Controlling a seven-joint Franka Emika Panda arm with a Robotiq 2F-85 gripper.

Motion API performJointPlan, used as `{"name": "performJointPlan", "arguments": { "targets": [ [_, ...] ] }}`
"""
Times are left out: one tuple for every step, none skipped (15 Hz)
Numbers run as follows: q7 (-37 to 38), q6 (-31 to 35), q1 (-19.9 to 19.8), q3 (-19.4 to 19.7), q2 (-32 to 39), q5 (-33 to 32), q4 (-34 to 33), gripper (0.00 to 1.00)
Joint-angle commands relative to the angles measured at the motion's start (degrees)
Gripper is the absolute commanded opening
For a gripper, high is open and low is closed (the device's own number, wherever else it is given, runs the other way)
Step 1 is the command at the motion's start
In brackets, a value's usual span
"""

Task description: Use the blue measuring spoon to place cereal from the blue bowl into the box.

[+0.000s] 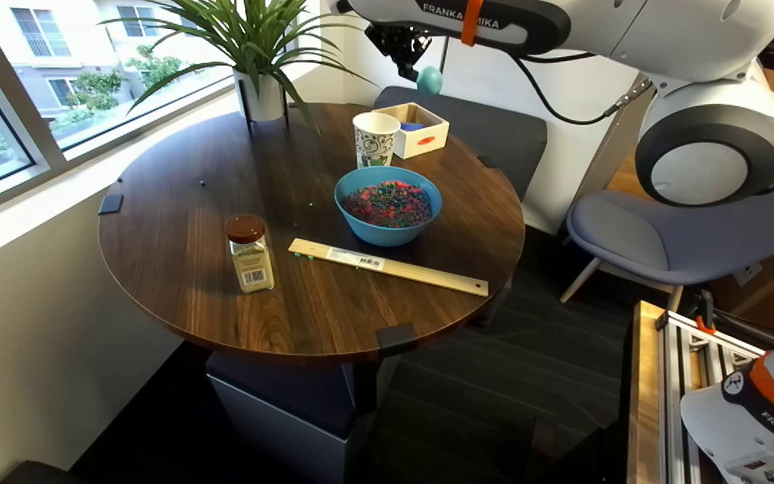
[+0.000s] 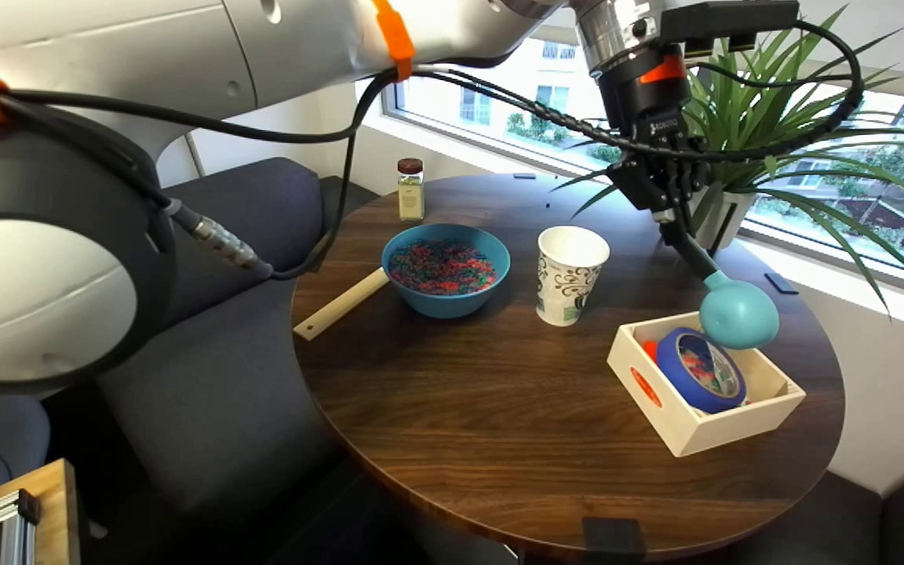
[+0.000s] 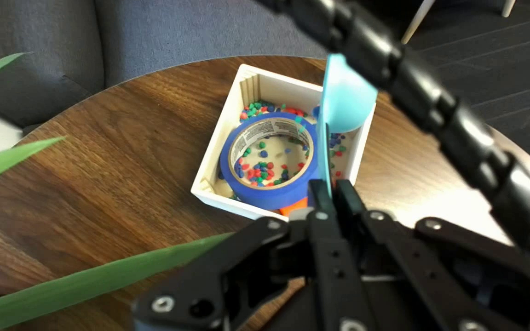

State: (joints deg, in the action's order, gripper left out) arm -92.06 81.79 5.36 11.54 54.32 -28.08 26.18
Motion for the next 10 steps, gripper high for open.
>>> {"name": "performJointPlan", "arguments": {
  "targets": [
    [-2.7,-1.3,1.1,1.3,0.0,-1.1,0.3,0.03],
    [-3.3,-2.3,1.4,1.6,-0.1,-1.3,0.4,0.03],
    [-3.5,-4.1,1.7,1.9,-0.2,-1.5,0.7,0.03],
    [-3.5,-5.9,1.9,2.1,-0.2,-1.5,0.8,0.03],
    [-3.6,-8.1,2.3,2.4,-0.2,-1.8,0.9,0.03],
    [-3.7,-9.7,2.5,2.6,0.0,-2.1,0.7,0.03],
    [-3.8,-10.7,2.6,2.5,0.1,-2.3,0.4,0.03],
    [-3.7,-11.2,2.7,2.5,0.2,-2.4,0.2,0.03],
    [-3.9,-10.4,2.6,2.0,0.3,-2.1,-0.3,0.03],
    [-3.2,-8.0,2.3,1.7,0.6,-1.8,-1.2,0.03]
  ]
}}
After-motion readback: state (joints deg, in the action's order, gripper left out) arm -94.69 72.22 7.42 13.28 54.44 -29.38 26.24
